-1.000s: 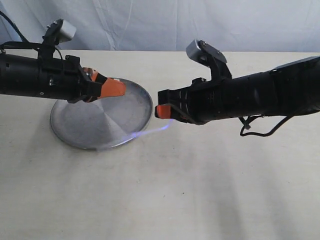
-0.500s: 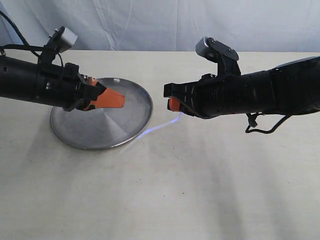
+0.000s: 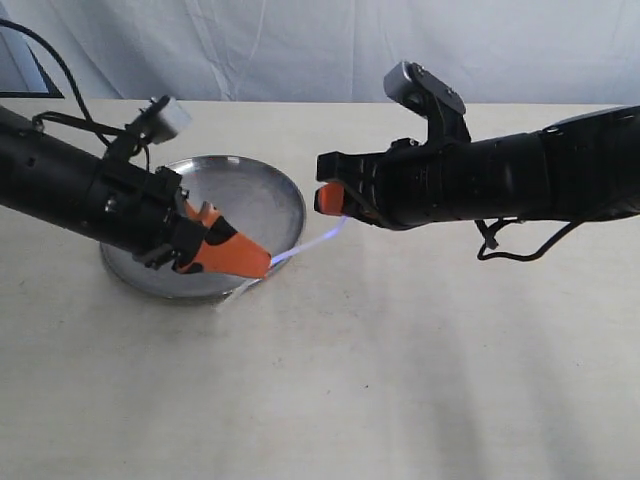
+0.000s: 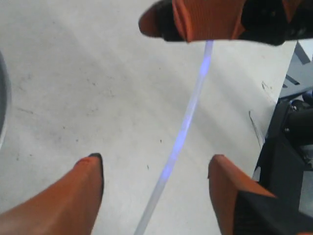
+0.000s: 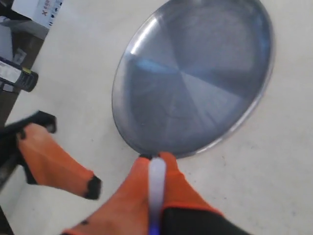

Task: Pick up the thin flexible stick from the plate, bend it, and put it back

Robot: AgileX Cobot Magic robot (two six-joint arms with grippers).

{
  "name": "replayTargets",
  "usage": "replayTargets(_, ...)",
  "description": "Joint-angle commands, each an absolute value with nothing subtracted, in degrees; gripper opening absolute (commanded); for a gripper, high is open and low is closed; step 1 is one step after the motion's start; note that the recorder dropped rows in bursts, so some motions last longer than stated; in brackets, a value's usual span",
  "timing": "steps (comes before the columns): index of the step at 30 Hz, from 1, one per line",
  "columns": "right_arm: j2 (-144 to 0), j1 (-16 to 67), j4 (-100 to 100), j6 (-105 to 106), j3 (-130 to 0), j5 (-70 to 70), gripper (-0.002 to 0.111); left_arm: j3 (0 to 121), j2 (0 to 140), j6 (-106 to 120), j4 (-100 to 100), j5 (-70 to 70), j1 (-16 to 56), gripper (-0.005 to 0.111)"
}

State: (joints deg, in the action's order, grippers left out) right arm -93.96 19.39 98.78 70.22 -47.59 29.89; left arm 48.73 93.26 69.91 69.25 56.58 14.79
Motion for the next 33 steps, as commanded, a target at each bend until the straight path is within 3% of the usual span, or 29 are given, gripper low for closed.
replayTargets(1,-93.48,19.46,99.40,71.17,-49.55,32.68,-0.001,48.95,96.53,69.35,68.26,55.97,17.82,0.060)
replayTargets(4,-93.48,19.46,99.27,71.31,-50.09,32.75,-0.001,48.95,97.39,69.35,68.37,54.54,18.52,0.054)
replayTargets(9,-93.48,19.46,97.99,71.95,-50.09,32.50,-0.001,48.95,97.39,68.05,68.90,50.08,18.52,0.003)
replayTargets(10,-93.48,19.46,97.55,71.95,-50.09,32.28,-0.001,48.95,97.39,68.88,68.90,50.08,18.52,0.000)
replayTargets(33,-93.58,19.46,89.78,71.95,-50.09,26.75,-0.001,48.95,97.39,92.38,88.12,62.33,18.39,0.000)
